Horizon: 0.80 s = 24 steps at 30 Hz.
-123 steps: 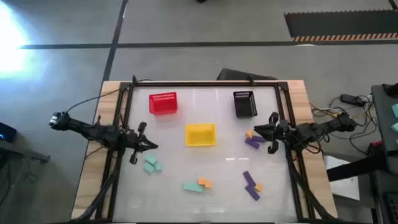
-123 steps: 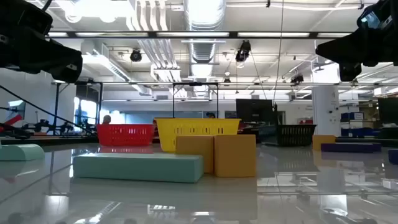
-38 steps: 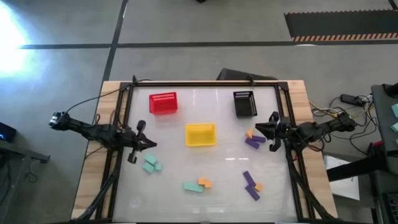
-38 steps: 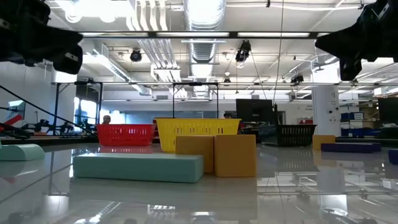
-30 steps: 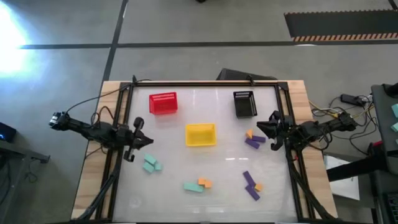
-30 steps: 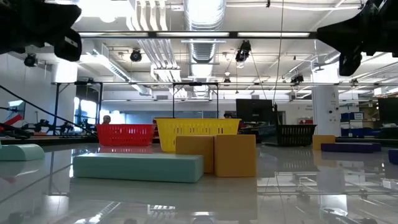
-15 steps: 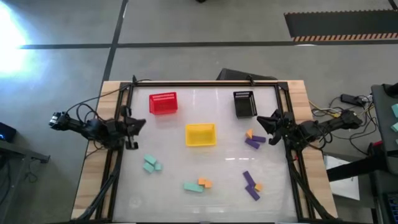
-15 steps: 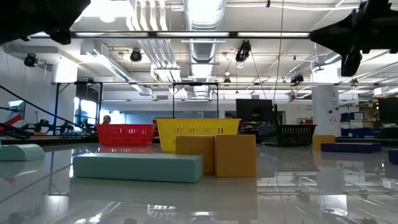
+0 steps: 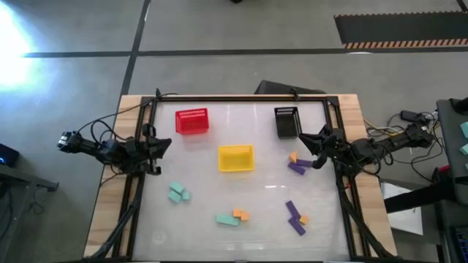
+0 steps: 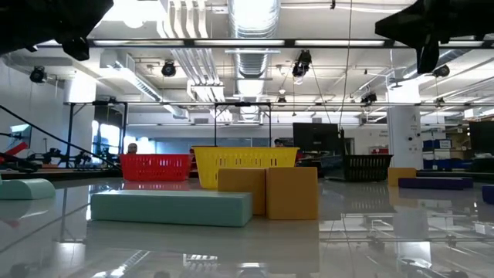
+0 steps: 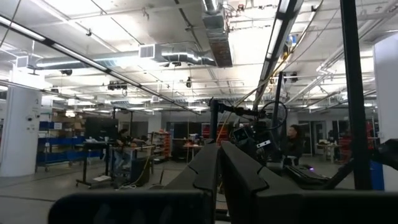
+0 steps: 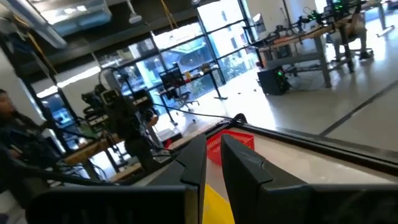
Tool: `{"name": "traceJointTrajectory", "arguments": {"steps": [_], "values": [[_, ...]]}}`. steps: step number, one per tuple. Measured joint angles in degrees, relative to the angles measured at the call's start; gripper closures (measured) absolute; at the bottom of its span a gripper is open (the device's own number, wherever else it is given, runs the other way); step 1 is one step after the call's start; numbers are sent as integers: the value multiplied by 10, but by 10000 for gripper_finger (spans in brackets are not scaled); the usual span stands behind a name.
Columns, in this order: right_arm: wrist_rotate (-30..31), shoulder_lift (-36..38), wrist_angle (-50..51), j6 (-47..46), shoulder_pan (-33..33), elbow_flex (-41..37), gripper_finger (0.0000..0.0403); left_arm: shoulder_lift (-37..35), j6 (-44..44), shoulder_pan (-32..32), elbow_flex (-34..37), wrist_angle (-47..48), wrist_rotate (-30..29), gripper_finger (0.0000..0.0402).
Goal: Sort & place blocks by color
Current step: Put the violet block into the yellow bin
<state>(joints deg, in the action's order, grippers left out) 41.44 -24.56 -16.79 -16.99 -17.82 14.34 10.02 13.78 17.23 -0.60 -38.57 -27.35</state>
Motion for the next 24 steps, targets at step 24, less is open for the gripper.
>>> {"name": "traceJointTrajectory", "arguments": {"steps": [24], "values": [[13,-227,467,-409,1,201,365,-1,50,0,-1,-61,-2,398]]}}
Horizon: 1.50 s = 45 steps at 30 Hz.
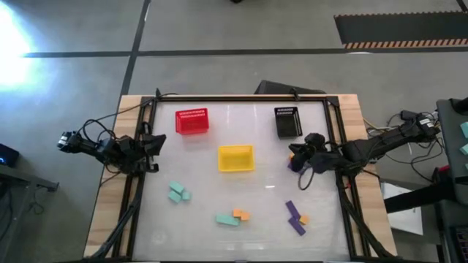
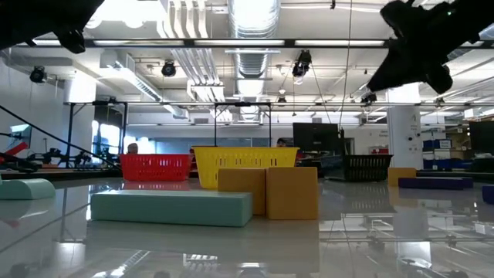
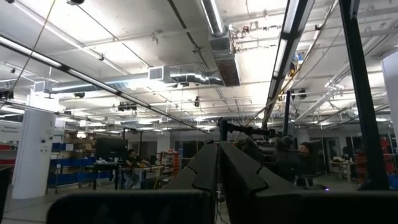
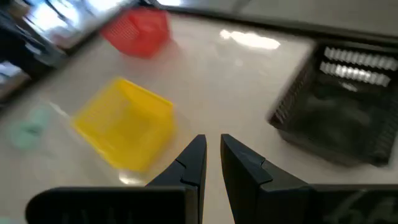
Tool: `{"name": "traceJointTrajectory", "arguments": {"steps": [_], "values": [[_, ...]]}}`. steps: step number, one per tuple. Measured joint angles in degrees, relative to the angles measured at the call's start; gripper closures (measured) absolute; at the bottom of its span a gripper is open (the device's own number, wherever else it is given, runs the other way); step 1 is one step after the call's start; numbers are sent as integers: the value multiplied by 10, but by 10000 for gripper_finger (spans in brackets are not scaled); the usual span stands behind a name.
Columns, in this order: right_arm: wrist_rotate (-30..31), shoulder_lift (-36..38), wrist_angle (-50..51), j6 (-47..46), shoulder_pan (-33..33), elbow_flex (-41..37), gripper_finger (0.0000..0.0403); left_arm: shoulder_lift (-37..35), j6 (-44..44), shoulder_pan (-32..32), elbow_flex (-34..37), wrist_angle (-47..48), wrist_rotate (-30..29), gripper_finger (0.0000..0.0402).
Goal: Sort & place blocks by color
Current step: Put the violet block into the yellow bin
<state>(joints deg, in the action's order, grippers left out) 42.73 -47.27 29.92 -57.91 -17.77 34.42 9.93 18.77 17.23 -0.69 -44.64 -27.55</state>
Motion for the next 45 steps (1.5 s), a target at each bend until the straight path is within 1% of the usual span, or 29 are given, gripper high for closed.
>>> {"name": "traceJointTrajectory", "arguments": {"steps": [3,8,13,16,22,25,28,31,36,39,42,45], "values": [[-49,-31,60,-39,4,32,365,2,-4,0,1,1,0,398],[-177,-82,154,-73,18,73,365,7,-5,0,2,2,0,398],[-310,-120,201,-73,36,86,365,10,-15,0,2,5,0,398],[-362,-139,219,-73,44,85,365,16,-33,0,2,6,0,398],[-372,-161,242,-68,52,85,363,24,-34,0,2,6,0,398],[-372,-167,241,-68,59,85,352,27,-34,0,2,6,0,398],[-367,-177,240,-56,66,85,326,28,-34,0,2,6,0,398],[-365,-193,237,-42,71,85,292,28,-34,0,2,6,0,398],[-361,-231,236,-21,77,85,233,28,-34,0,3,6,0,398],[-361,-254,234,-10,77,85,205,28,-34,0,3,6,0,398],[-361,-280,230,1,77,85,188,28,-34,0,3,6,0,398],[-352,-303,222,8,77,85,182,28,-34,0,3,6,0,398]]}}
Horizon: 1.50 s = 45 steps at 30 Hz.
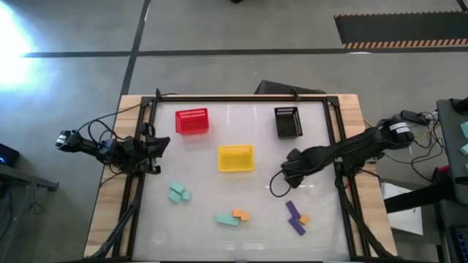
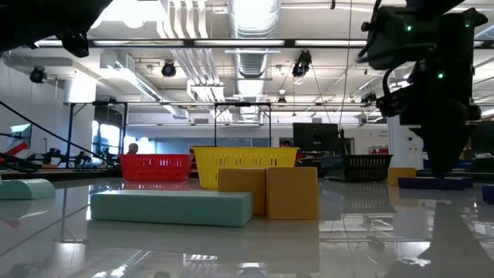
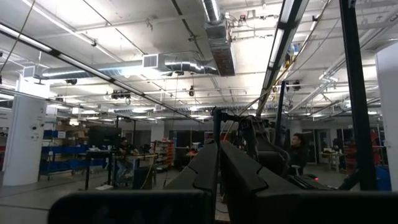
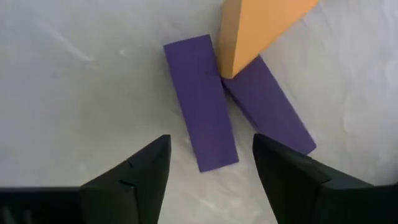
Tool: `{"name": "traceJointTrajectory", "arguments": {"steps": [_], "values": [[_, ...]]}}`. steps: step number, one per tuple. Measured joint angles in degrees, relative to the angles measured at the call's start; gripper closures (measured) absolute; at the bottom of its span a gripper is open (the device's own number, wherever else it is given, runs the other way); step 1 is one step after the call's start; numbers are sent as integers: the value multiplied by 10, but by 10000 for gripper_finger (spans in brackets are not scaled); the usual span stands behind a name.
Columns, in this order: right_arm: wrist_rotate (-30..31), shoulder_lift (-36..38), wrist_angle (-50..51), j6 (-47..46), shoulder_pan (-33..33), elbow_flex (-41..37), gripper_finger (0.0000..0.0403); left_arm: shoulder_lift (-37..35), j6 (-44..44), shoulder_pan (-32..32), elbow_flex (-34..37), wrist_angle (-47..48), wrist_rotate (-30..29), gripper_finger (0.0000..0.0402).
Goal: Sort & place blocks by color
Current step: Put the violet block into the yellow bin
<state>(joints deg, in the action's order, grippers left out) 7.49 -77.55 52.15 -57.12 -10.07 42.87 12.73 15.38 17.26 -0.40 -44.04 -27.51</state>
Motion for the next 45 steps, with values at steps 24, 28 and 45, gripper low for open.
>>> {"name": "traceJointTrajectory", "arguments": {"steps": [24,28,45], "values": [[-2,-53,-45,7,0,0,315,0,0,0,0,0,0,398],[-2,-48,-45,6,0,0,315,0,0,0,0,0,0,398],[10,-3,61,43,-2,146,315,1,-1,0,0,0,0,398]]}}
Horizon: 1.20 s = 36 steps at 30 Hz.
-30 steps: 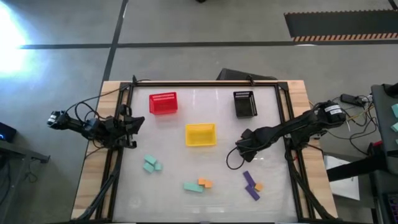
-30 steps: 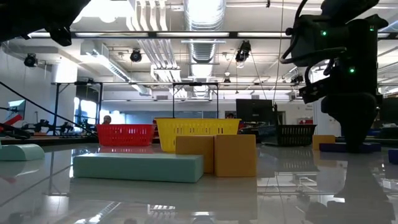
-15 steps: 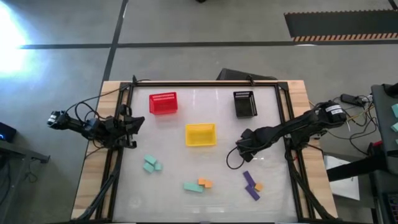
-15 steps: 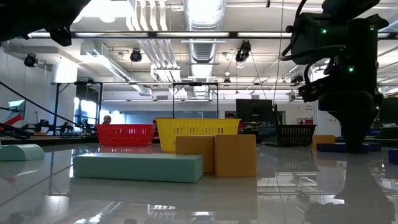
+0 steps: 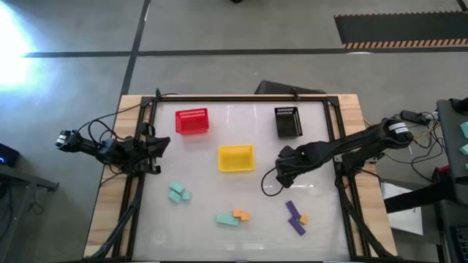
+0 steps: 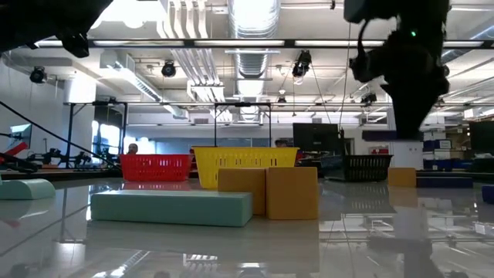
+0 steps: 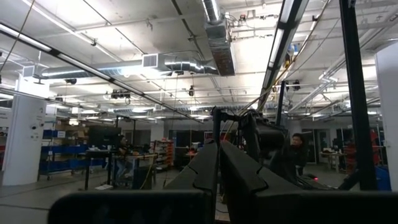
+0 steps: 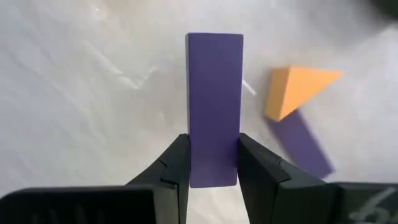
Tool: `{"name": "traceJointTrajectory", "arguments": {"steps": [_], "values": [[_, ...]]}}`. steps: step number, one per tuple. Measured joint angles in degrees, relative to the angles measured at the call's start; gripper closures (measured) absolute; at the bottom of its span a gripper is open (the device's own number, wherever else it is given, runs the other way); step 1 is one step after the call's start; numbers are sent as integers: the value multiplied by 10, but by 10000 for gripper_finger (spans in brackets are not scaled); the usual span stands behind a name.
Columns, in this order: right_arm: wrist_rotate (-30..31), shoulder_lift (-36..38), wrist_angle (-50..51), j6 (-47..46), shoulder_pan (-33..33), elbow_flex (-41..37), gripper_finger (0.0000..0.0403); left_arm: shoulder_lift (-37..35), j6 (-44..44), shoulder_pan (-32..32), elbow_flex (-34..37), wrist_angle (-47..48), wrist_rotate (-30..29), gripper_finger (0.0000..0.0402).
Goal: Sort & place blocks by color
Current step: Put the violet block into the yellow bin
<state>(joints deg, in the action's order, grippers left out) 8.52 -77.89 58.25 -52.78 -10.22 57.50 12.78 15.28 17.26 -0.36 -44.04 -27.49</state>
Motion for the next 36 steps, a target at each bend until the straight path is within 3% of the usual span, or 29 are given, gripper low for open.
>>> {"name": "traceJointTrajectory", "arguments": {"steps": [6,19,27,36], "values": [[22,-52,68,78,5,118,315,2,-1,0,0,1,0,398],[-15,-214,146,307,57,353,315,11,-1,0,0,0,0,398],[-15,-305,147,468,91,474,315,12,-15,0,0,0,0,398],[-30,-413,148,576,126,586,315,17,-30,0,0,0,0,398]]}}
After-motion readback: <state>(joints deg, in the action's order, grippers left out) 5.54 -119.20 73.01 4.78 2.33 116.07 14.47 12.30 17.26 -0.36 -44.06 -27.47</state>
